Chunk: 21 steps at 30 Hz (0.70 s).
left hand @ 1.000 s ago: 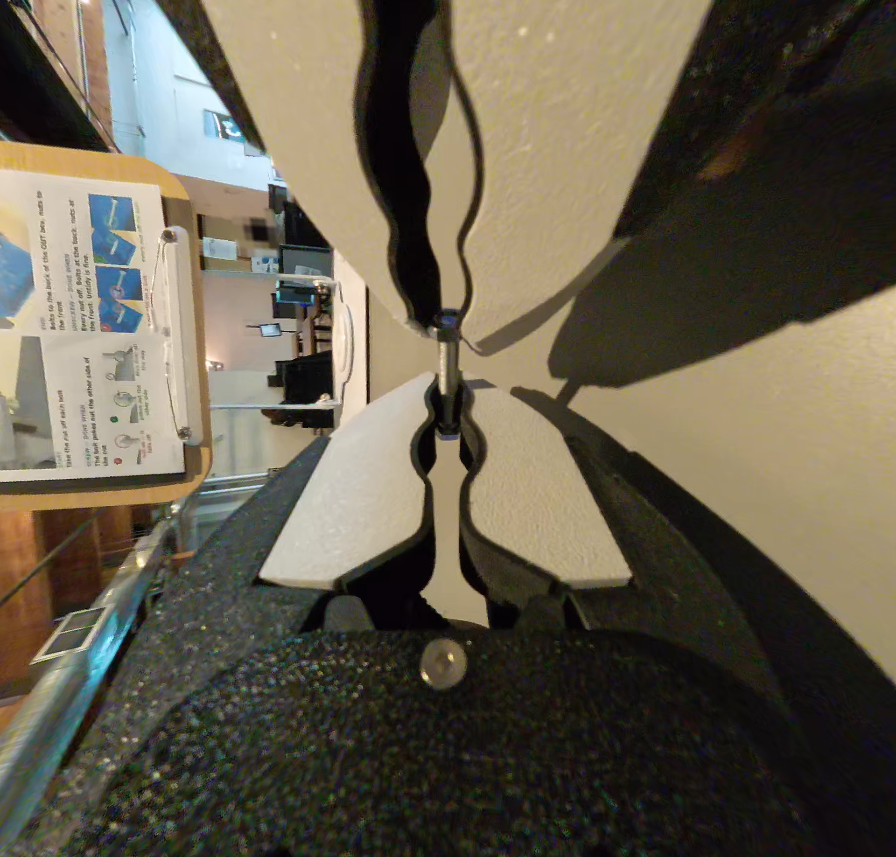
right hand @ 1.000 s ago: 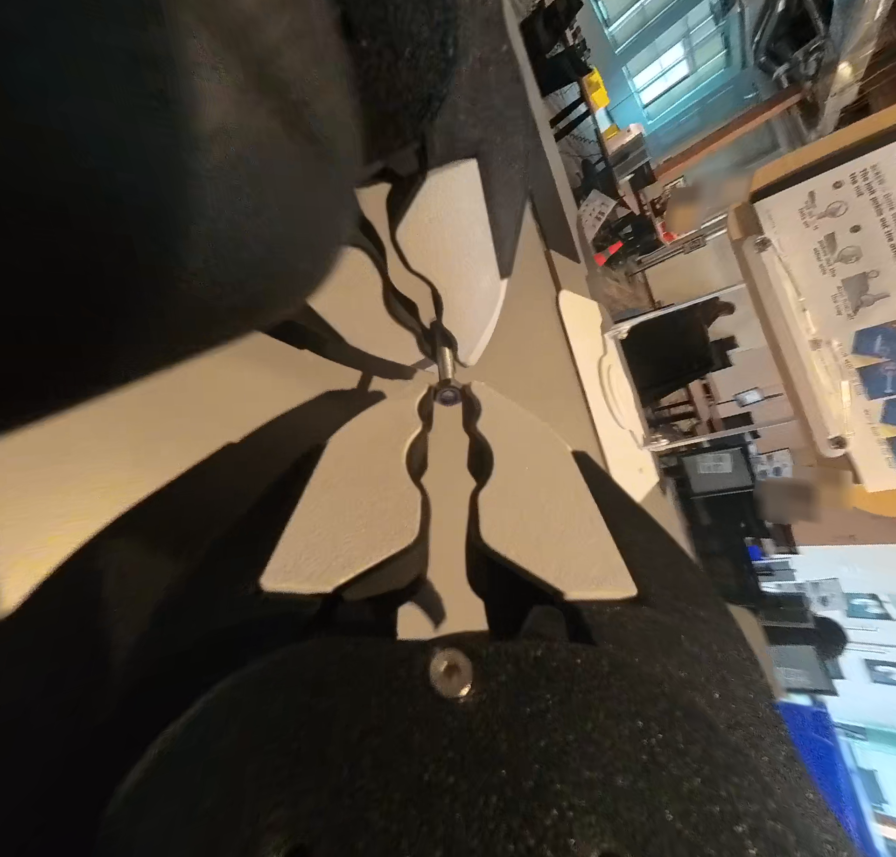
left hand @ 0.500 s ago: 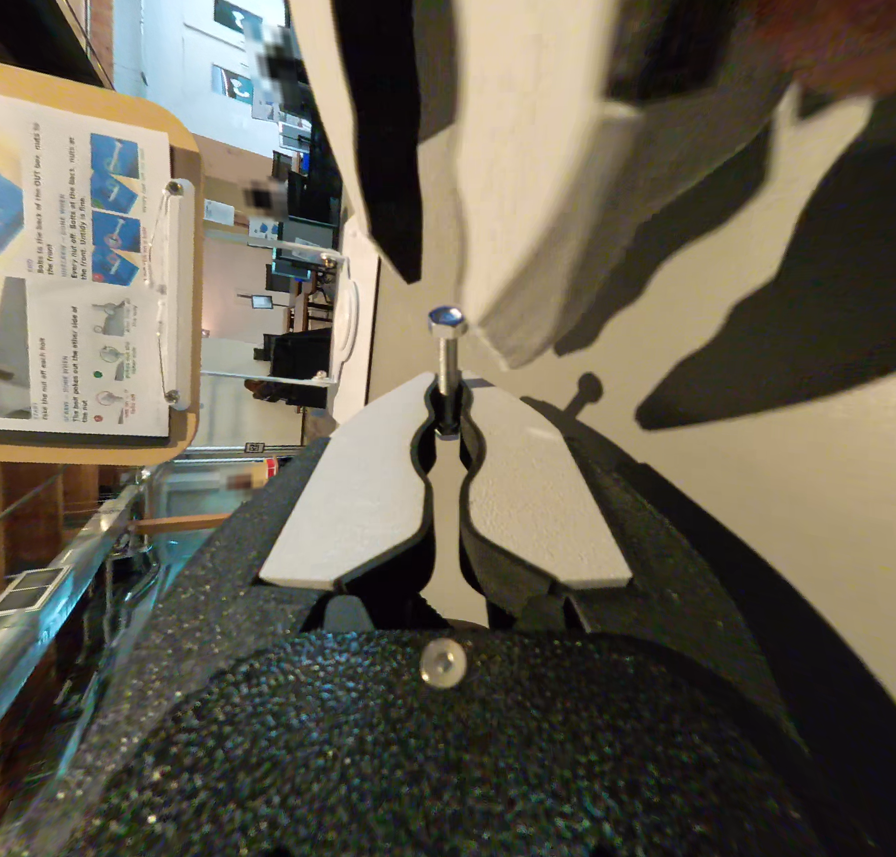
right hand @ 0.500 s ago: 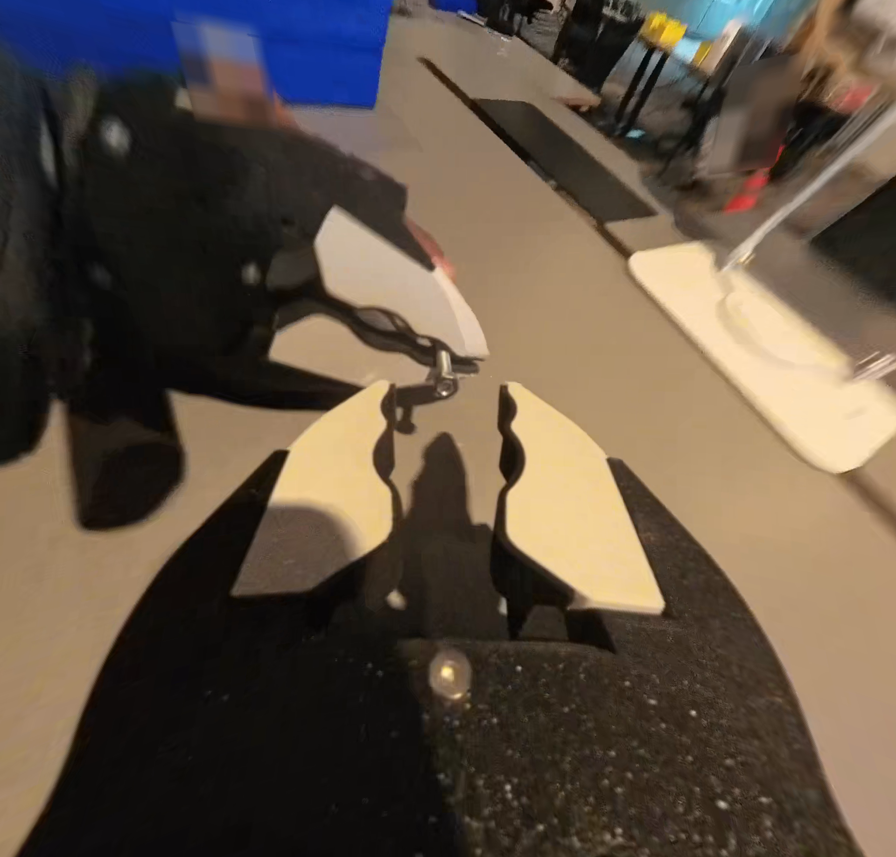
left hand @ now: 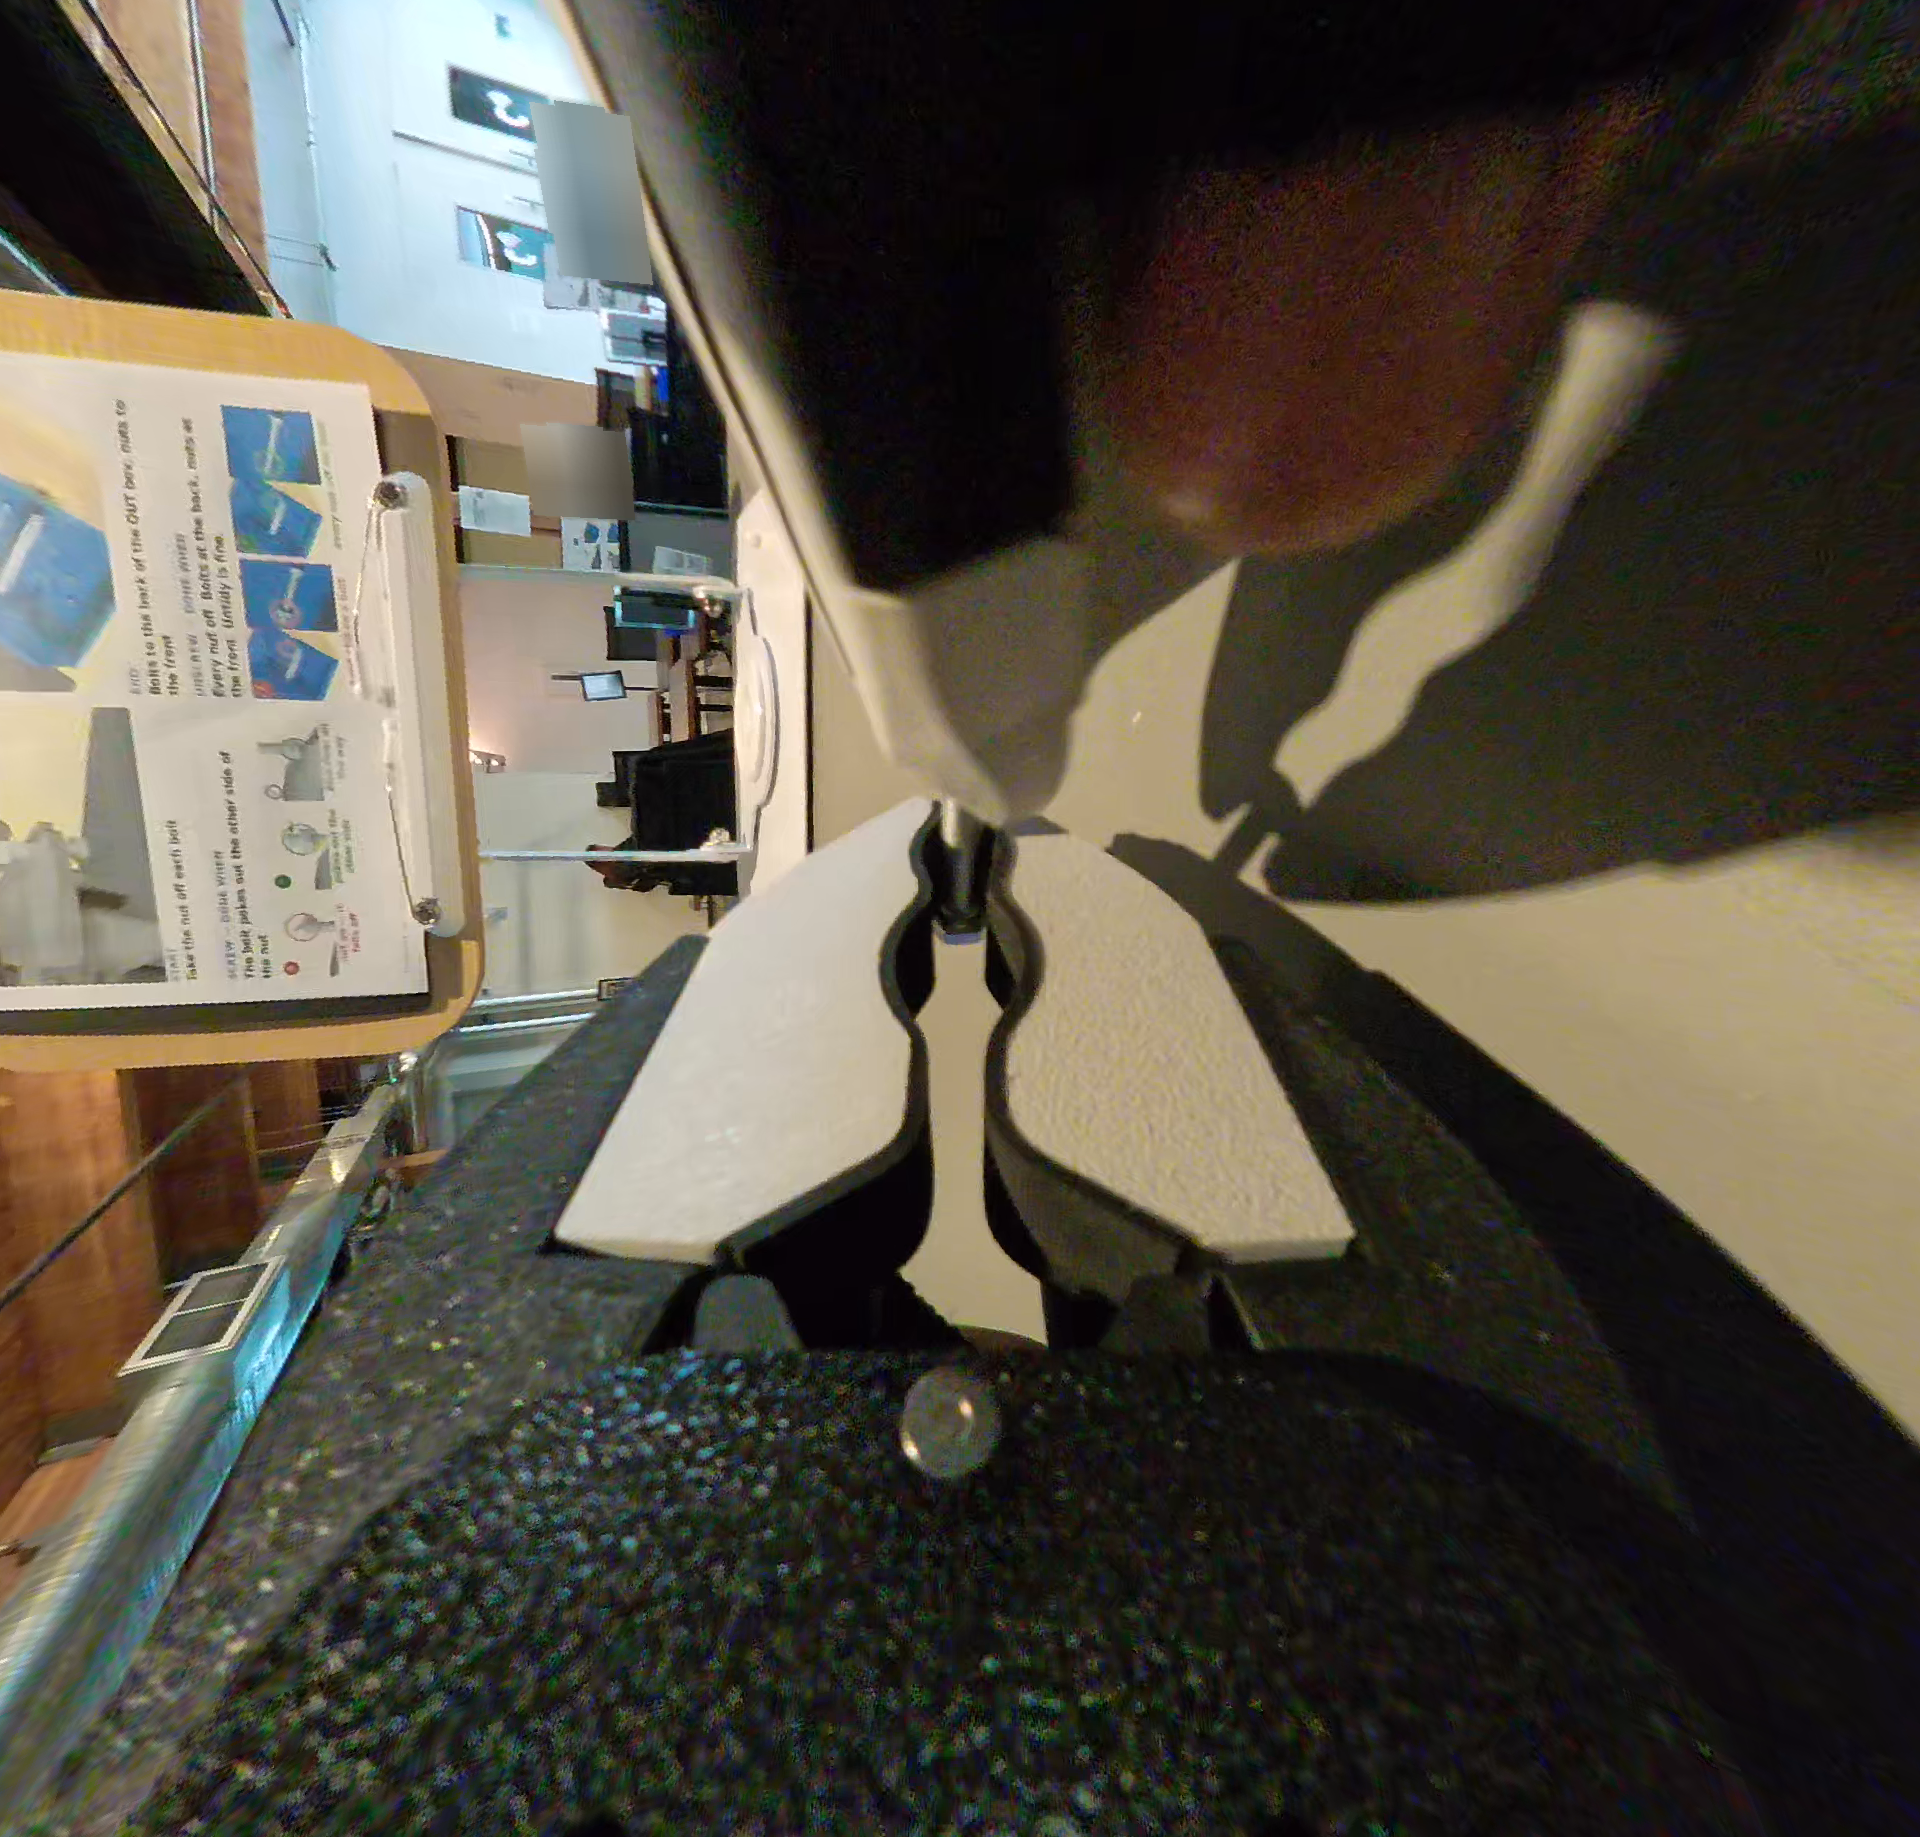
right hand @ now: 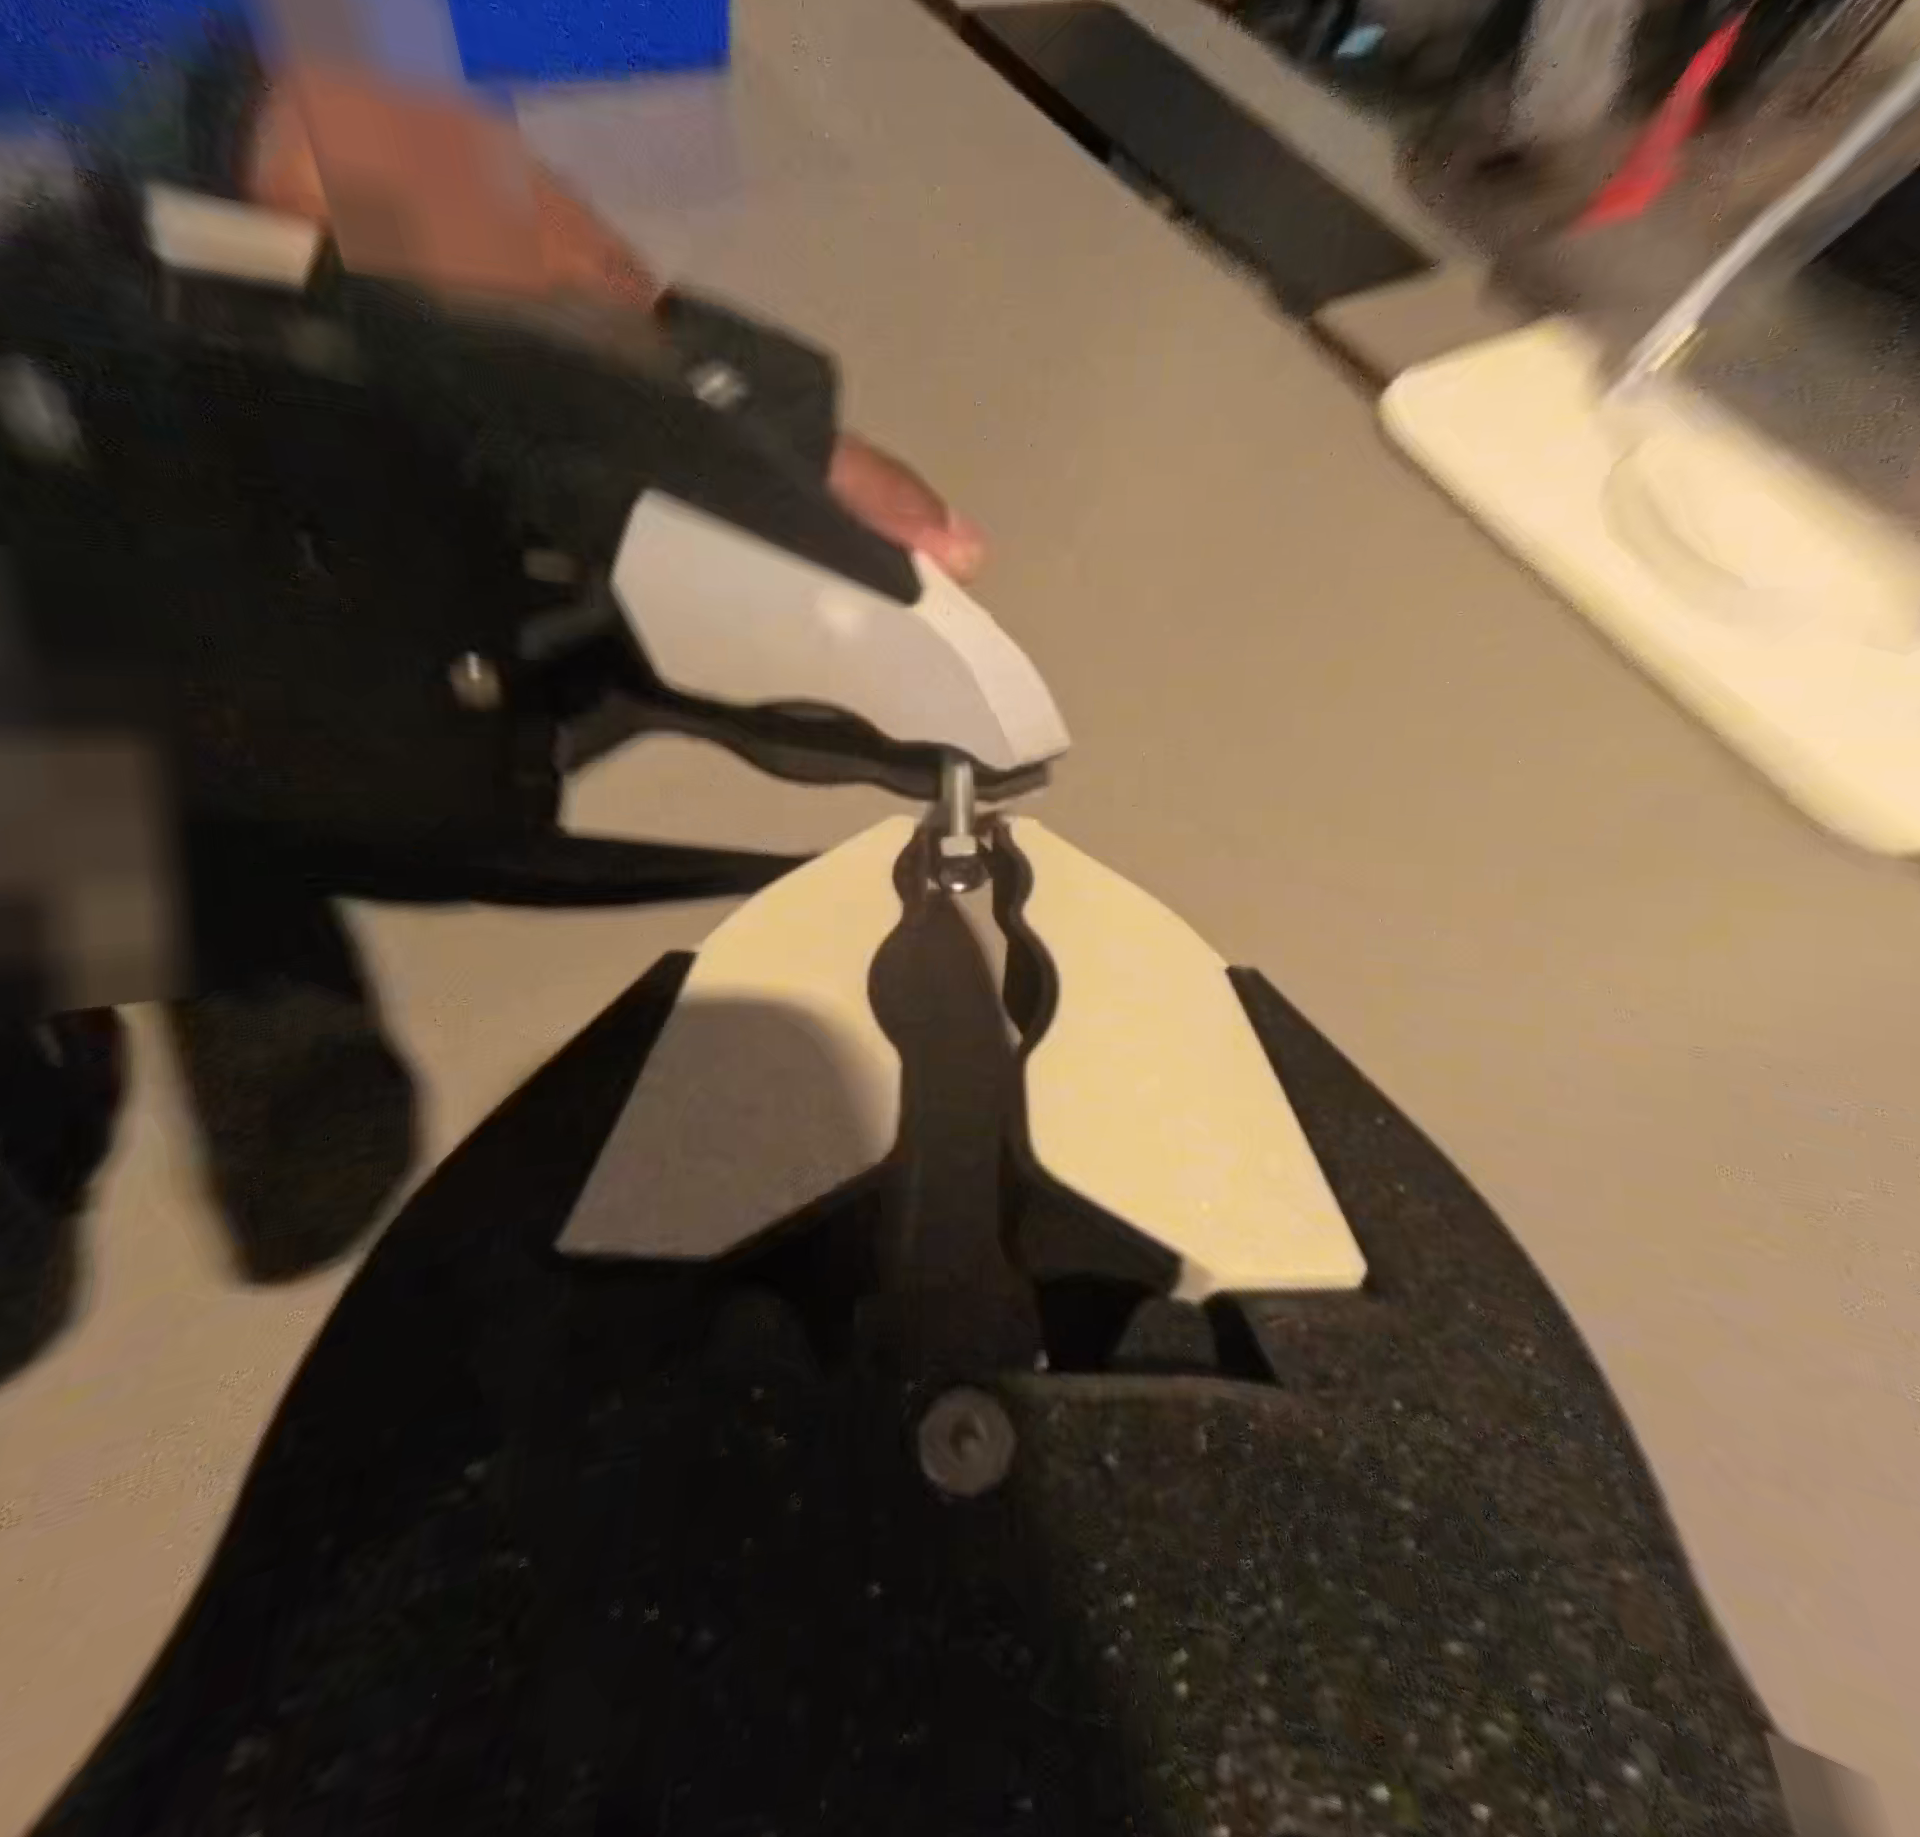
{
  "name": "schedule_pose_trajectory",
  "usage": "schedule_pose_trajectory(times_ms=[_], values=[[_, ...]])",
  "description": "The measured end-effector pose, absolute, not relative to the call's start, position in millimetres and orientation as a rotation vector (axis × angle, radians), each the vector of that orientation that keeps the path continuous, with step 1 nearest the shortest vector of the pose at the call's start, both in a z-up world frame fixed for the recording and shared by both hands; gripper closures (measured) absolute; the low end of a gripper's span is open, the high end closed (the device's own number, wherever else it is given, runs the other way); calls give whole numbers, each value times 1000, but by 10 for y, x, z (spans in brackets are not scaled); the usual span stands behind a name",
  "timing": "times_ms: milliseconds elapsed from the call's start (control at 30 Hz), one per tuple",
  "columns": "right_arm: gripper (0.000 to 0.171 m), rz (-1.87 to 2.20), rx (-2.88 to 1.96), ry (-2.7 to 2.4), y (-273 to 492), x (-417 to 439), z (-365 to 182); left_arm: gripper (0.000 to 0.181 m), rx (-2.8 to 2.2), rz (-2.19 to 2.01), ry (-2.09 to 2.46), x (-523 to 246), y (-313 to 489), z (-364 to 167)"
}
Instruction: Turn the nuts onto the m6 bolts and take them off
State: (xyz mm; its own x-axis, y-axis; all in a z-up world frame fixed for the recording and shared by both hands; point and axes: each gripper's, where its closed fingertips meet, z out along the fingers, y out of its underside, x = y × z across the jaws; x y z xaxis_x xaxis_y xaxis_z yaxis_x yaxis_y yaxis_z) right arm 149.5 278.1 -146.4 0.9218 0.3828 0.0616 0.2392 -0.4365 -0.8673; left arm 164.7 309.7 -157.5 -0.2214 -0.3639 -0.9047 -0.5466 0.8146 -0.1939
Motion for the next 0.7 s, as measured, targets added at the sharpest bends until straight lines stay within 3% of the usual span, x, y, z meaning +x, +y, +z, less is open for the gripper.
schedule_pose_trajectory(times_ms=[33, 133, 167, 267, 367, 500, 700], values=[[160, 389, -2054, -323, 2762, 1461, -1437, 177, -690, 193, 1834, 1649, 3087, -1561], [157, 735, -1999, -165, 2734, 1468, -1348, 177, -711, 171, 1821, 1656, 3076, -1533], [148, 725, -1973, -192, 2735, 1487, -1310, 177, -724, 166, 1818, 1655, 3081, -1534], [128, 406, -1915, -427, 2749, 1570, -1270, 177, -758, 147, 1810, 1642, 3108, -1539], [124, -86, -1830, -758, 2741, 1605, -1318, 177, -777, 139, 1802, 1624, 3129, -1525], [134, -532, -1703, -1016, 2736, 1570, -1395, 177, -783, 136, 1812, 1613, 3119, -1544], [153, -623, -1699, -1021, 2768, 1558, -1411, 177, -743, 140, 1844, 1633, 3041, -1572]])
